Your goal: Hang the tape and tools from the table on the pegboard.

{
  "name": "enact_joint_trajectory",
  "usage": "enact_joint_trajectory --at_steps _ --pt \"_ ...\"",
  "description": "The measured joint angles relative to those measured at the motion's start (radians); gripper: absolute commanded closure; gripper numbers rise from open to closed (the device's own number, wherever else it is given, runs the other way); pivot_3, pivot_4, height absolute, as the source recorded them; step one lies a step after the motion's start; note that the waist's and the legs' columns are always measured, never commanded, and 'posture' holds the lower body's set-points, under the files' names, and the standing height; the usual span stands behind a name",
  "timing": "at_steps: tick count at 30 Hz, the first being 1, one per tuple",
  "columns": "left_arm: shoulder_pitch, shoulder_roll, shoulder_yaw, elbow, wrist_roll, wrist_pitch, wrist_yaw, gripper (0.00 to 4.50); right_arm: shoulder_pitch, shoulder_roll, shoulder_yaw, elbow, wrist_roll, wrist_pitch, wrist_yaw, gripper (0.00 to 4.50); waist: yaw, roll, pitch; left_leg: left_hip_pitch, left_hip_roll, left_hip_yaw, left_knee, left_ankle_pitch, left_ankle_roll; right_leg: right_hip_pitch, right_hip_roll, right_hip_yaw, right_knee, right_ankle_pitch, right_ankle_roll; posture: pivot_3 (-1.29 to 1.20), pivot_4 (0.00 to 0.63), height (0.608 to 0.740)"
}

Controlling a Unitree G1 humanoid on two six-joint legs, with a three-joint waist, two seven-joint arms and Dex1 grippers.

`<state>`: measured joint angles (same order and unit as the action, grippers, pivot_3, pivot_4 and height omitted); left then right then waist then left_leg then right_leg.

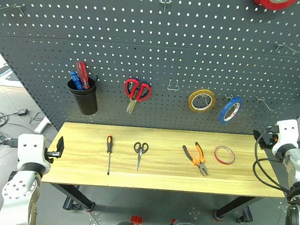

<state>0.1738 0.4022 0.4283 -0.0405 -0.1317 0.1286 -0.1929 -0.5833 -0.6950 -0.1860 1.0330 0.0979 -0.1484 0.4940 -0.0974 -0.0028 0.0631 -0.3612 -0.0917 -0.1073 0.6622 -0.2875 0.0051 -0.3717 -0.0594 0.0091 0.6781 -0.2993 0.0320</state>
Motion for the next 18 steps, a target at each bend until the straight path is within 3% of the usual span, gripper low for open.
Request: enact_joint_trajectory --at_steps 9,18 --pt "0.013 0.012 -0.003 -0.001 0.018 -0.005 -0.015 0.54 -0.023 -0.001 0.0 0.011 0.001 -0.003 0.019 0.0 -0.003 0.0 0.0 0.0 0.0 0.0 0.0 0.0 0.0 0.0 0.0 0.0 0.0 0.0 0.0 -0.19 0.044 0.74" --pt "0.029 0.014 -0.032 -0.049 0.046 0.062 -0.01 0.54 0.042 0.009 0.027 -0.09 -0.021 0.024 0.065 0.0 -0.008 0.0 0.016 0.001 0.001 0.001 0.0 0.0 0.001 0.0 0.0 0.002 -0.001 0.0 0.0 -0.24 0.119 0.74"
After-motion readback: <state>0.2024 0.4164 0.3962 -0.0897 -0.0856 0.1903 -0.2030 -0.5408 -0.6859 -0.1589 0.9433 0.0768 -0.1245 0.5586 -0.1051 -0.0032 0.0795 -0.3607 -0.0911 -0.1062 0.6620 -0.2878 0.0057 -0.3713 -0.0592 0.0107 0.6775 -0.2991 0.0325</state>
